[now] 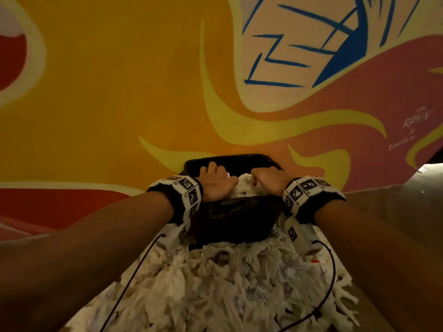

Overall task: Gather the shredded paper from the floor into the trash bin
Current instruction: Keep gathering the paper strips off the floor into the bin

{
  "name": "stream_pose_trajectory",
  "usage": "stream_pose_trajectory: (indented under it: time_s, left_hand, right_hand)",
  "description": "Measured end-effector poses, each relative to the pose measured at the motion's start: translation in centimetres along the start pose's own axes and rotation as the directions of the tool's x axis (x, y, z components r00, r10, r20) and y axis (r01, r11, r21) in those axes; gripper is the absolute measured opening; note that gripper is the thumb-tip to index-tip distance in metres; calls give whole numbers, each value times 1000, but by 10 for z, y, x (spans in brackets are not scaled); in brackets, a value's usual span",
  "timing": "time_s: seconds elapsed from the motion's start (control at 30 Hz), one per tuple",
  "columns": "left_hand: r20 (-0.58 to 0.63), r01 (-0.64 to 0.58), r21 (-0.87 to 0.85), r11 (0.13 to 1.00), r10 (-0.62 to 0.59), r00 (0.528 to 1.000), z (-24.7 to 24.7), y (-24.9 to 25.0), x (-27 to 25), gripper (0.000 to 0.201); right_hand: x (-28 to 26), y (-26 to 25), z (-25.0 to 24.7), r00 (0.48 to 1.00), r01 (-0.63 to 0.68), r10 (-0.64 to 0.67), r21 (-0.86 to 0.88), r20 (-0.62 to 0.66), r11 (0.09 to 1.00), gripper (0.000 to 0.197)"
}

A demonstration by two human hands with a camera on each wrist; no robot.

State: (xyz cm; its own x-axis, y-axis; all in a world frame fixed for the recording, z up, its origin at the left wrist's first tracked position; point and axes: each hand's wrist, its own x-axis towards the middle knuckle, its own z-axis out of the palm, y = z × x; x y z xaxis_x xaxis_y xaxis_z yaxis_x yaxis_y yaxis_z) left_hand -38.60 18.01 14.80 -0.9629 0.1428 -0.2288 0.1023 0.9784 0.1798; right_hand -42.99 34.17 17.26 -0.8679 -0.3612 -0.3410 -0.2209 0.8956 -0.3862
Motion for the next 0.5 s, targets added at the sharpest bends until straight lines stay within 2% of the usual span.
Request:
stream_pose_trajectory:
  time_s: [0.07,0.1,0.13,0.17,0.2,0.23,0.33,0.4,0.5]
  left_hand:
    - [95,39,54,998,-44,995,0,1,3,38]
    - [209,48,30,998,-53,977,-3,1,4,35]
    - [331,31,10,999,-33,943,-6,1,4,28]
    - [402,36,-32,999,-20,915,-10,-1,5,19]
    - [414,48,-59,997,-19,910,-14,-4,5,13]
    - [395,41,-43,998,-21,918,-18,-4,2,13]
    - [233,34,-57,998,-20,972,-17,-7,2,37]
    - [156,14,-67,998,-4,988,-16,-4,-1,27]
    - [75,34,-19,999,-33,997,-14,-1,0,9]
  right_hand:
    - [4,2,4,998,-42,51,-176,43,984,30]
    - [6,4,4,997,-22,39,-217,72,976,35]
    - [9,6,5,993,10,14,-199,117,980,38]
    - [12,8,5,988,34,-9,-156,157,987,38]
    - [16,12,4,986,37,-17,-122,164,992,37]
    - [20,16,4,992,33,-18,-111,127,993,35]
    - [28,25,7,999,15,-18,-109,-28,994,29]
    - [32,28,7,999,30,-35,-164,-24,986,33]
    - [37,28,1,999,35,-41,-222,-22,974,28]
